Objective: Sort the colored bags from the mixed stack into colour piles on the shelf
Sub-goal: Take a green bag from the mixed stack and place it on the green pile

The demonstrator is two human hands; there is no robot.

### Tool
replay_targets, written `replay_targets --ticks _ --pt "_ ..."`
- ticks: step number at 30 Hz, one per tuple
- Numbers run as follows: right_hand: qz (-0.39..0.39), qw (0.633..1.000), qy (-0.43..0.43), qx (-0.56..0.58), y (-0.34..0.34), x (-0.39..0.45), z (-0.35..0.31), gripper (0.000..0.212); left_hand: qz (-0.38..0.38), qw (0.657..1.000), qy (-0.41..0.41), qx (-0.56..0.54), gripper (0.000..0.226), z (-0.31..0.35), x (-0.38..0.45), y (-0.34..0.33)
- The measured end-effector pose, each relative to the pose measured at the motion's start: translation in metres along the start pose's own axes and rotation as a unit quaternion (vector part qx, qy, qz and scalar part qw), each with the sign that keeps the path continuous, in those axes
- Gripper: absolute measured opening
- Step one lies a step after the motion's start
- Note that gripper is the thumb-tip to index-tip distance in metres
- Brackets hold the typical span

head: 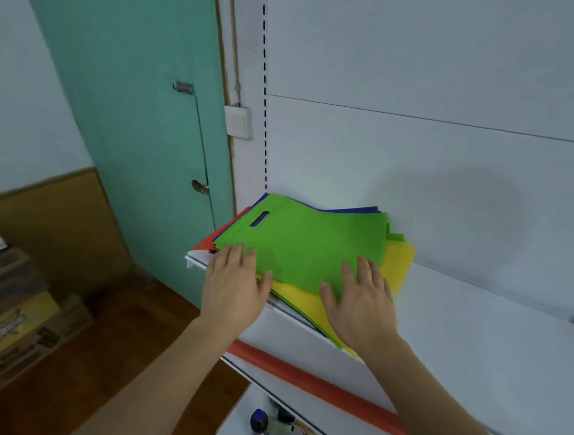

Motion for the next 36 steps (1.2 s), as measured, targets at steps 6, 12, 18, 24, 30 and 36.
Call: replay_targets --ticks 6,12,18,24,30,36 --pt "-0.037 0.998 -0.019 -0.036 -0.02 0.048 -0.025 0.082 -0.034 0.999 0.022 0.027 0.084 -0.034 0.05 -0.016" --pt "-0.038 0.995 -0.064 -0.064 -0.028 0.058 -0.027 0.078 -0.034 0.997 -0.035 0.053 0.077 -0.033 0.06 -0.037" --pt "-0.026 0.986 -0.146 -0.079 -0.024 0.04 -0.017 0.074 -0.012 0.993 -0.119 0.006 0.054 -0.022 0.064 -0.038" --pt "-0.01 0.978 -0.182 -0.1 -0.025 0.029 -0.015 0.076 -0.001 0.993 -0.118 -0.022 0.057 -0.027 0.064 -0.039" --pt "-0.034 0.972 -0.221 -0.078 -0.024 0.03 -0.01 0.084 0.025 0.982 -0.171 -0.073 0.066 -0.012 0.064 -0.034" --pt "-0.057 0.964 -0.258 0.014 -0.012 0.047 0.004 0.085 0.086 0.963 -0.184 -0.179 0.071 -0.006 0.067 -0.011"
Point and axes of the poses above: each hand's wrist, its own x-axis towards the middle knuckle, its own y-axis out of the back of the hand, z = x × y, the point moved 6 cm from there along x, towards the middle knuckle, and after that the axes turned 15 degrees about -y, right-handed, at the moved point
